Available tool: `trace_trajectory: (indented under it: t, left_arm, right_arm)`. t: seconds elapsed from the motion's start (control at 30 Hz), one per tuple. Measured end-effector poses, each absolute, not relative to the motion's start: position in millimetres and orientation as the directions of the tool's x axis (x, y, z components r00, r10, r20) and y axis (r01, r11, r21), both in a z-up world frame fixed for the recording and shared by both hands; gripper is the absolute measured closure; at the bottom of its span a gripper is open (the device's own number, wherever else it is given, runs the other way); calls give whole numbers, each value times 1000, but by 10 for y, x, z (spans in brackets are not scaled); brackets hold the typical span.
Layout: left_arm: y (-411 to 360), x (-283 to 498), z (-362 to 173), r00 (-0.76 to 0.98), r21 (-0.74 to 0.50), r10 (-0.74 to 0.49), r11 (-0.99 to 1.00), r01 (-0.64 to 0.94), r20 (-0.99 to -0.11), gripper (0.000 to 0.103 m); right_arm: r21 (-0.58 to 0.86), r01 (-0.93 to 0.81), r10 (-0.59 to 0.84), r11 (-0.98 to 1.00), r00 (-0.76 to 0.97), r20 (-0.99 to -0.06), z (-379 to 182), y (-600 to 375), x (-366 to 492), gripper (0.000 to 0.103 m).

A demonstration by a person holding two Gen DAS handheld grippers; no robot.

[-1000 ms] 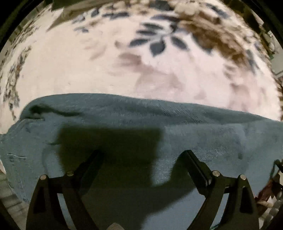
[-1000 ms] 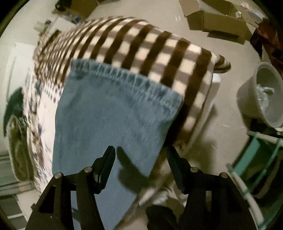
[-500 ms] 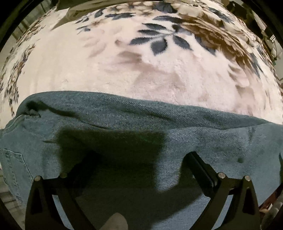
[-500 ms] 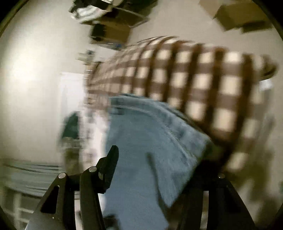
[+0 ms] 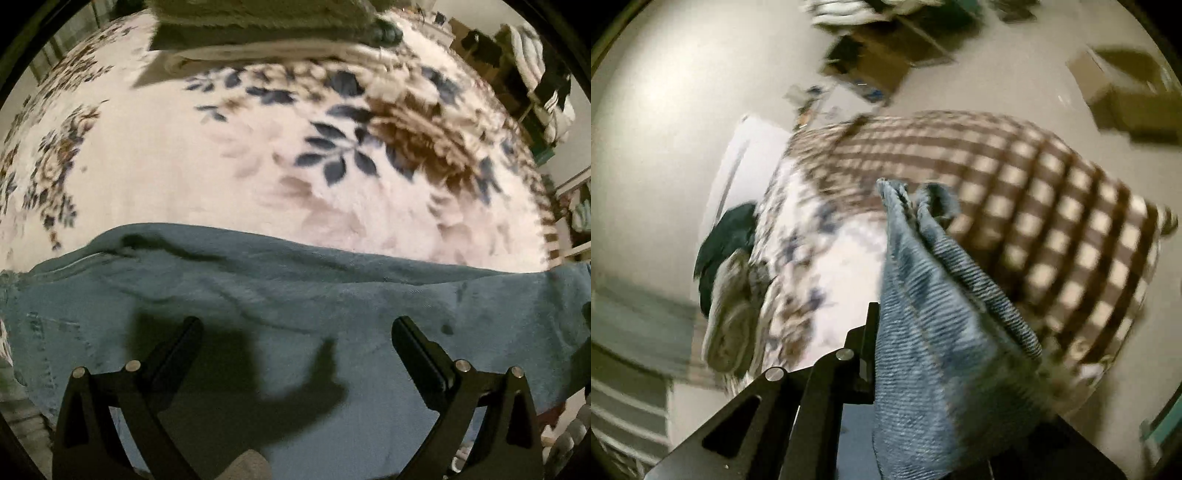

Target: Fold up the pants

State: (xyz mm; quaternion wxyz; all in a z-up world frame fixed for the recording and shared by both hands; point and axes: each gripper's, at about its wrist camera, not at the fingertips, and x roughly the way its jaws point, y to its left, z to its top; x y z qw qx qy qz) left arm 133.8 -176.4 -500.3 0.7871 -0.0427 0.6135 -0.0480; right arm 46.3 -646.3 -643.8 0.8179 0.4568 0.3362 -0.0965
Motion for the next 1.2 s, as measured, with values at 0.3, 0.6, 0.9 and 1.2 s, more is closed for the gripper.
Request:
trace_trajectory:
  t: [0.3,0.6,0.9,1.2]
  left_arm:
    - [-562,870,-4712,252,-152,-113,978,-144,-961,0]
    - [636,313,-5027,200,-76,-17,954,-290,-980,0]
    - [873,370,-5065,240,-180,-102,927,-331,-965,0]
    - [-28,990,-5557,199,-275,-236,941,-198,-951,8]
  right_arm:
    - [576,250,282,778,680,-677,-5972,-4374,847,97]
    - [419,42,369,907,402,-838,-7168,-2175,871,97]
    - [592,72,566,803,216,-795,-7264,-2007,932,36]
    - [353,286,292,891,235,-927,-7184,-3182,713,35]
